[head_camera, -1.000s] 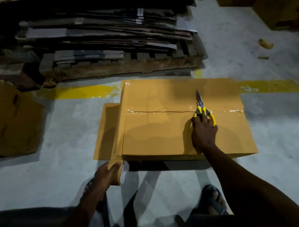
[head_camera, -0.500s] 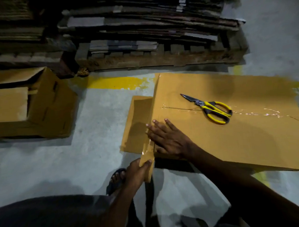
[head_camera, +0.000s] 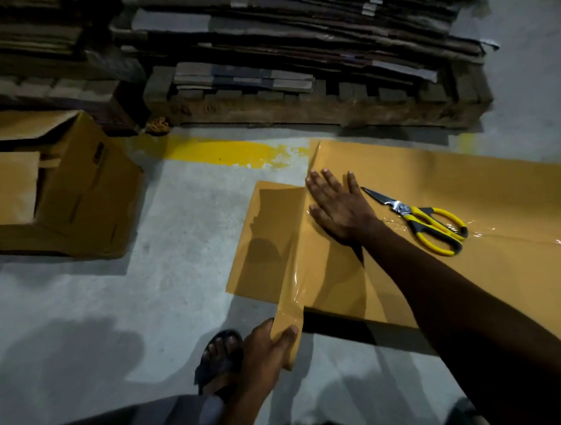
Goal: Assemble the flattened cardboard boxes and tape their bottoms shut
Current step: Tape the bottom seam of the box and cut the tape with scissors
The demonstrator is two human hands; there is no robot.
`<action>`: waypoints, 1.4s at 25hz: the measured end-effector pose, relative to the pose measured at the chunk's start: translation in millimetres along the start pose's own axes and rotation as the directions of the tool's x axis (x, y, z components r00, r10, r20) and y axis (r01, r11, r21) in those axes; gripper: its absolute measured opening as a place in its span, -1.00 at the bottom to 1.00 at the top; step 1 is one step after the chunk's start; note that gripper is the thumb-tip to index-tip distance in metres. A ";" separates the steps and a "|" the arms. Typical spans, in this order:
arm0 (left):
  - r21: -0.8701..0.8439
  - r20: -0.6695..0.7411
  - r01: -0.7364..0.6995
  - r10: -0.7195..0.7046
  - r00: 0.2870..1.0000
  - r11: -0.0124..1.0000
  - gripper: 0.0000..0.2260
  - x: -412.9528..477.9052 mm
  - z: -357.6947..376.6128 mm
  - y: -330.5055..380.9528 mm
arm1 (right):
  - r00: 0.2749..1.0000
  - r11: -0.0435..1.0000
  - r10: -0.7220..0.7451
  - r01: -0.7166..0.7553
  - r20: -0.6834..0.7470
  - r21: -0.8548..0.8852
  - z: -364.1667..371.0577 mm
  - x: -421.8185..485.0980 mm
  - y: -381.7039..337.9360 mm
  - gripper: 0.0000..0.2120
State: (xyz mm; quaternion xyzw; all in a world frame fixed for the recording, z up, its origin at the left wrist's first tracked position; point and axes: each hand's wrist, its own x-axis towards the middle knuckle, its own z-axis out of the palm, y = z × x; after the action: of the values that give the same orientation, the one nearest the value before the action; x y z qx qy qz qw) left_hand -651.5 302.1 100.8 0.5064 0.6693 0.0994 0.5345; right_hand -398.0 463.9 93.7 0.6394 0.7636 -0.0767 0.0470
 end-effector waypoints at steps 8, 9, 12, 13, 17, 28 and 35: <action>0.067 0.009 0.004 -0.005 1.000 0.998 -0.85 -2.3 -3.1 7.1 | 0.927 0.945 0.316 -0.327 0.201 0.026 -30.7 76.2 49.5 -0.38; 0.044 0.008 0.005 -0.005 1.000 0.999 -0.86 -3.9 -2.4 5.7 | 0.926 0.947 0.315 -0.322 0.207 -0.004 -31.3 72.8 44.5 -0.36; -0.023 0.008 0.000 0.000 1.000 1.000 -0.82 -7.8 0.7 3.4 | 0.965 0.976 0.216 -0.213 0.148 -0.036 -20.1 37.0 17.3 -0.35; -0.059 -0.004 -0.001 0.001 1.000 0.998 -0.78 -9.5 0.8 5.4 | 0.980 0.990 0.139 -0.137 0.140 -0.023 -17.2 17.2 4.6 -0.34; -0.083 0.007 0.023 -0.022 1.000 0.996 -0.74 -10.4 2.8 3.0 | 0.983 0.982 -0.166 0.172 0.084 -0.075 6.2 -75.2 -42.8 -0.31; -0.106 0.179 0.079 -0.059 0.982 0.991 -0.78 -23.2 -13.8 1.6 | 0.850 0.841 -0.511 0.526 0.130 -0.131 31.6 -140.3 -59.1 -0.39; 0.004 0.002 0.099 -0.099 0.995 0.995 -0.64 -21.0 -7.8 -3.8 | 0.853 0.844 -0.508 0.521 0.118 -0.126 33.7 -134.5 -54.6 -0.40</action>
State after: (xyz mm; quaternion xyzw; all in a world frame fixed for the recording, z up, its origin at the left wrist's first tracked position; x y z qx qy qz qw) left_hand -661.8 287.0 114.4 0.4738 0.6931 0.0710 0.5386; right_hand -428.7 318.3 86.6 0.4021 0.9081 -0.0531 0.1043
